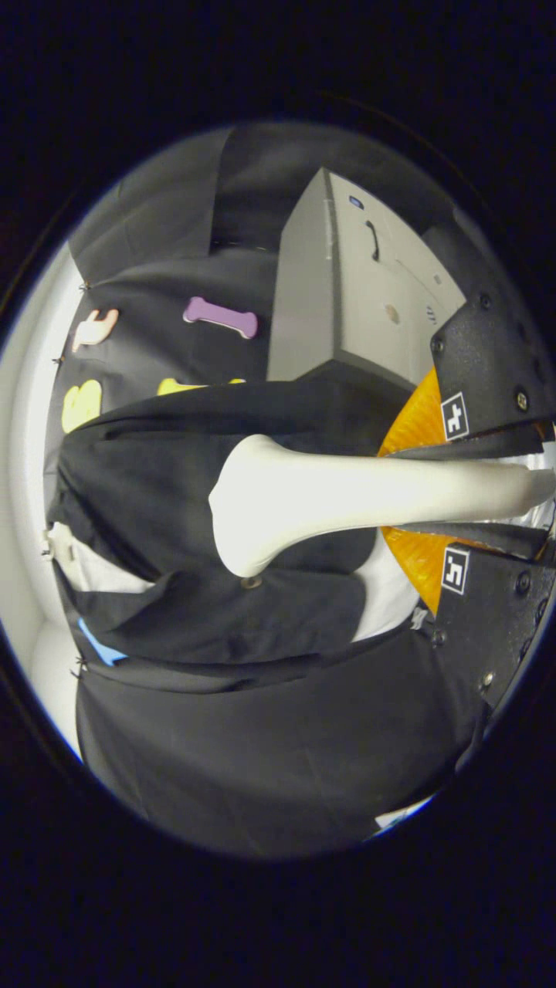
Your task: Iron the clothes twice with a garment steamer, once on the left side and once on the right side.
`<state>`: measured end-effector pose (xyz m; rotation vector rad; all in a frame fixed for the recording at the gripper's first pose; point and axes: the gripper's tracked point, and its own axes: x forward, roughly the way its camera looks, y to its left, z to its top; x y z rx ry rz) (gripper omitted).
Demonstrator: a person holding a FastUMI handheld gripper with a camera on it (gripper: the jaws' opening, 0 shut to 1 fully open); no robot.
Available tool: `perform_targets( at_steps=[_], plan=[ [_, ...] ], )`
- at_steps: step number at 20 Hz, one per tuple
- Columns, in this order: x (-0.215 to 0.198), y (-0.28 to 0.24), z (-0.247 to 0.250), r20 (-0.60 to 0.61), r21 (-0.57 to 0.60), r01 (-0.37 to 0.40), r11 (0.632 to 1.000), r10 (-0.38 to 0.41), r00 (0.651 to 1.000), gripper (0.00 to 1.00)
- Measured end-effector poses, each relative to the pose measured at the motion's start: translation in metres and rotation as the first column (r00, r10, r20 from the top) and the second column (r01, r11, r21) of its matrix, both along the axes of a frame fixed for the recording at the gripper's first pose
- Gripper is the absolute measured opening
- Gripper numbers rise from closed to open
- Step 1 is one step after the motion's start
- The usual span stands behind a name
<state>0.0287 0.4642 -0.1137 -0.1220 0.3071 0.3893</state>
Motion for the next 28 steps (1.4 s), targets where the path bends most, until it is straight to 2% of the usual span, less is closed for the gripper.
perform_targets(
  at_steps=[5, 12, 14, 17, 21, 28],
  plan=[
    [0.009, 0.077, 0.11, 0.196, 0.08, -0.03, 0.996, 0.014, 0.981, 0.37],
    [0.037, 0.176, 0.196, 0.326, 0.098, -0.061, 0.993, 0.026, 0.945, 0.37],
    [0.044, 0.201, 0.202, 0.344, 0.076, -0.075, 0.994, 0.044, 0.938, 0.37],
    [0.059, 0.225, 0.216, 0.371, 0.065, -0.052, 0.997, 0.025, 0.928, 0.37],
    [0.062, 0.253, 0.232, 0.447, 0.05, -0.04, 0.998, 0.014, 0.894, 0.37],
    [0.063, 0.247, 0.178, 0.357, 0.028, 0.014, 0.999, -0.024, 0.934, 0.37]
  ],
)
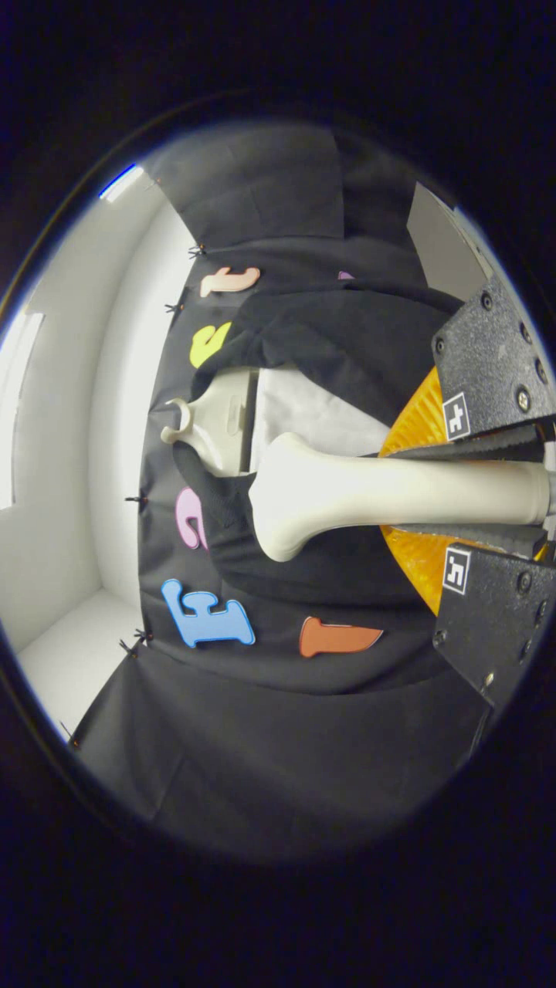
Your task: Iron the clothes twice with a garment steamer, once on the left side and once on the right side.
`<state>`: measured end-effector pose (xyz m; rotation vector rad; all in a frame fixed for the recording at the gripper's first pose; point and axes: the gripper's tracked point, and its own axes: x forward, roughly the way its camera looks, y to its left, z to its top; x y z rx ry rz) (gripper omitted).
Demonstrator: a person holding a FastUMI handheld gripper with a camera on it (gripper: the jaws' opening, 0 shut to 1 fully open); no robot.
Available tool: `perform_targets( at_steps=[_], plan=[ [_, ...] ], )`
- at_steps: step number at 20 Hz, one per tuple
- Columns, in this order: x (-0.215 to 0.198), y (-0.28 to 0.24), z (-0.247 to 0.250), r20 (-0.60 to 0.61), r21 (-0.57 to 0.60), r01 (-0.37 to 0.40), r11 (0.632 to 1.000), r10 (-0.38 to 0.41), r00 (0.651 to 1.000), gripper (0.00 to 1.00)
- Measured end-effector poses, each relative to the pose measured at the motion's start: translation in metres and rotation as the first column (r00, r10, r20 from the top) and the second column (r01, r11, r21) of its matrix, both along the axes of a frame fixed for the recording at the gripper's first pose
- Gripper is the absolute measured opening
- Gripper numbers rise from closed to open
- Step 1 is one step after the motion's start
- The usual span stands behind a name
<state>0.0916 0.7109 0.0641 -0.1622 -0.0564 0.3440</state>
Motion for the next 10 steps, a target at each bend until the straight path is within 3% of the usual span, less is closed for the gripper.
perform_targets(
  at_steps=[10],
  plan=[
    [-0.013, -0.027, -0.055, -0.097, -0.017, 0.015, 1.0, -0.017, 0.995, 0.37]
  ],
)
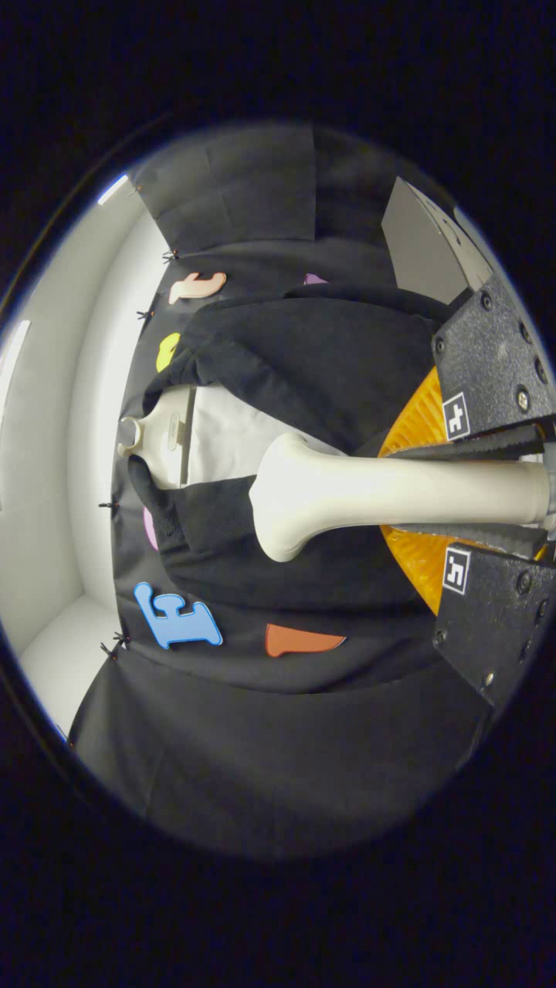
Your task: Iron the clothes twice with a garment steamer, once on the left side and once on the right side.
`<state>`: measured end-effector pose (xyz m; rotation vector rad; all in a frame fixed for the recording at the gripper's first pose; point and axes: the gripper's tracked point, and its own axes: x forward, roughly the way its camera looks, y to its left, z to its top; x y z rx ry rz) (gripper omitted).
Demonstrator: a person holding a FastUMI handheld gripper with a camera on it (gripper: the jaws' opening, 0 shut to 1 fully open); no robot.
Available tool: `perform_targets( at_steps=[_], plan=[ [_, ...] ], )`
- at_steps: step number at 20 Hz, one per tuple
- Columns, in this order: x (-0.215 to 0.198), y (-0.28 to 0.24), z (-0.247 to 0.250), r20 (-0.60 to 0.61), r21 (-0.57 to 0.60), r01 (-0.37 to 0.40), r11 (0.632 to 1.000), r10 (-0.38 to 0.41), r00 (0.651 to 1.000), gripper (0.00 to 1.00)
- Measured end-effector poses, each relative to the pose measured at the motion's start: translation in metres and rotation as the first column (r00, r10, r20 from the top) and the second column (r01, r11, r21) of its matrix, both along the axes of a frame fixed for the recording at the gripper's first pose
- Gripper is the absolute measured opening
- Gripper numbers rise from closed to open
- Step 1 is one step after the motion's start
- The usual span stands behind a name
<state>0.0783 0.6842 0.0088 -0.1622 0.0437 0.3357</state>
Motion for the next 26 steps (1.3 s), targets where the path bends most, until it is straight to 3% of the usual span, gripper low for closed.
perform_targets(
  at_steps=[26],
  plan=[
    [-0.034, -0.042, -0.142, -0.217, -0.117, 0.011, 0.993, -0.036, 0.976, 0.37]
  ],
)
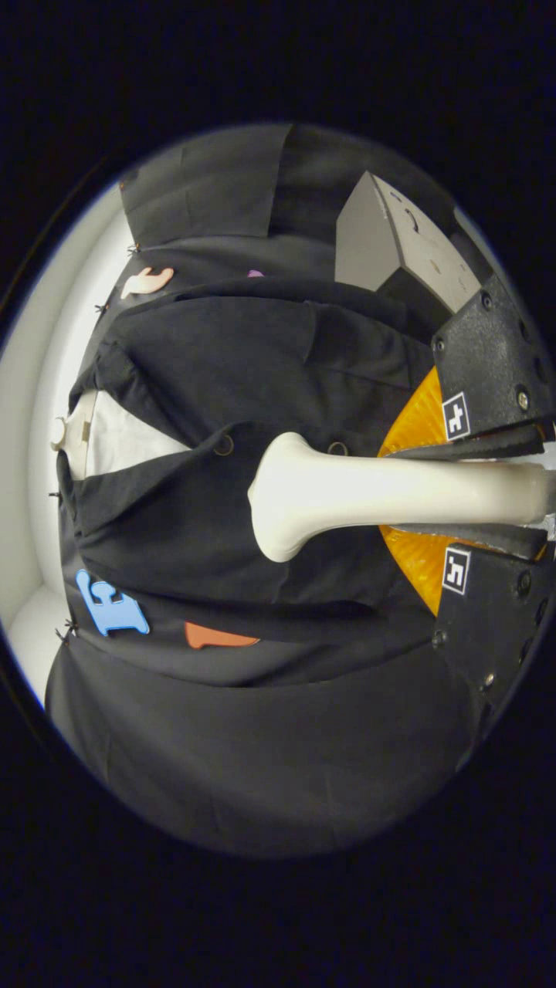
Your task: Iron the clothes twice with a garment steamer, once on the left side and once on the right side.
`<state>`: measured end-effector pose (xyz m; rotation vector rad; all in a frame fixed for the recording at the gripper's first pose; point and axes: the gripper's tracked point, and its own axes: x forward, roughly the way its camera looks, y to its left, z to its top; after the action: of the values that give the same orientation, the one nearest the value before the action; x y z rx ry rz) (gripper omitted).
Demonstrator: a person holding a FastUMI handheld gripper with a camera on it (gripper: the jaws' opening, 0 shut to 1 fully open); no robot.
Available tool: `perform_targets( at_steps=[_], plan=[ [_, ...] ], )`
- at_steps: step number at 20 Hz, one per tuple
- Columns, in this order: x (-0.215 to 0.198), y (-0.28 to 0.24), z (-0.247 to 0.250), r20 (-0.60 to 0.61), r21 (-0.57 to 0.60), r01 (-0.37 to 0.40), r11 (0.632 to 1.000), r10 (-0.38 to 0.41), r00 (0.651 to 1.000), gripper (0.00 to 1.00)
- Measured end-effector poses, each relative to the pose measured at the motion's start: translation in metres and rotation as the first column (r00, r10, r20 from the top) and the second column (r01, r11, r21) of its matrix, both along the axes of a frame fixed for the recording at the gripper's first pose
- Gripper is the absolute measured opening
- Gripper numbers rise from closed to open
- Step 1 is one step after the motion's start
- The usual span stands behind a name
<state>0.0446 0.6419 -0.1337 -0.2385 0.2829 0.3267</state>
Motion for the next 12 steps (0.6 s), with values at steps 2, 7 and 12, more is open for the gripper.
perform_targets(
  at_steps=[2, 7, 12],
  plan=[
    [-0.001, -0.004, -0.01, -0.015, -0.015, 0.008, 1.0, -0.008, 1.0, 0.37],
    [-0.007, -0.008, -0.026, -0.026, -0.056, 0.004, 0.998, -0.005, 1.0, 0.37],
    [-0.015, -0.007, -0.047, -0.065, -0.085, -0.003, 0.996, -0.003, 0.998, 0.37]
  ],
)
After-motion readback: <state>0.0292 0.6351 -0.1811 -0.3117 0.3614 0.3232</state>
